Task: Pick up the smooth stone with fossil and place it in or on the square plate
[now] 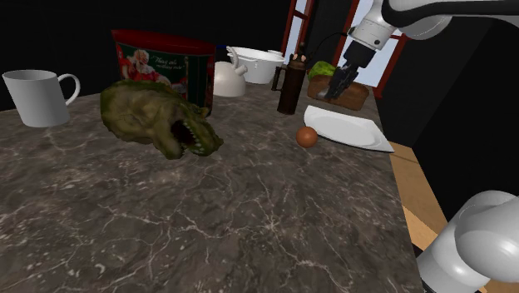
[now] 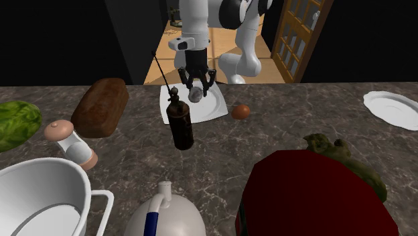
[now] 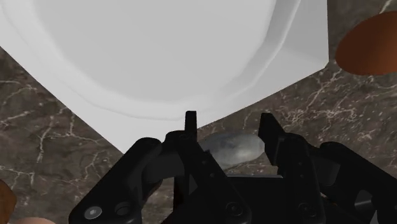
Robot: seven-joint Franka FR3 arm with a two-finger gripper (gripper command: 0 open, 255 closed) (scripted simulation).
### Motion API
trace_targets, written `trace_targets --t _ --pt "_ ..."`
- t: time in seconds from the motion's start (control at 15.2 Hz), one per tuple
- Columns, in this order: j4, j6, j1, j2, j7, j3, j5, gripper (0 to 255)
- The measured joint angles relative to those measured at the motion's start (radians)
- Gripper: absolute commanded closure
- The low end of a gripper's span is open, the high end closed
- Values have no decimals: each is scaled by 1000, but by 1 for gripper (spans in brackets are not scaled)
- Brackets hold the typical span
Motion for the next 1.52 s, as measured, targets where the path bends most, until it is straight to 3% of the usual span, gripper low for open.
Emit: trace_targets --t 0.46,1.25,1.52 --pt "-122 -36 -48 -147 -110 -85 -36 255" --pt "-289 113 -55 -162 -135 -97 -40 255" --pt "-301 124 -55 -164 -136 -97 -39 255"
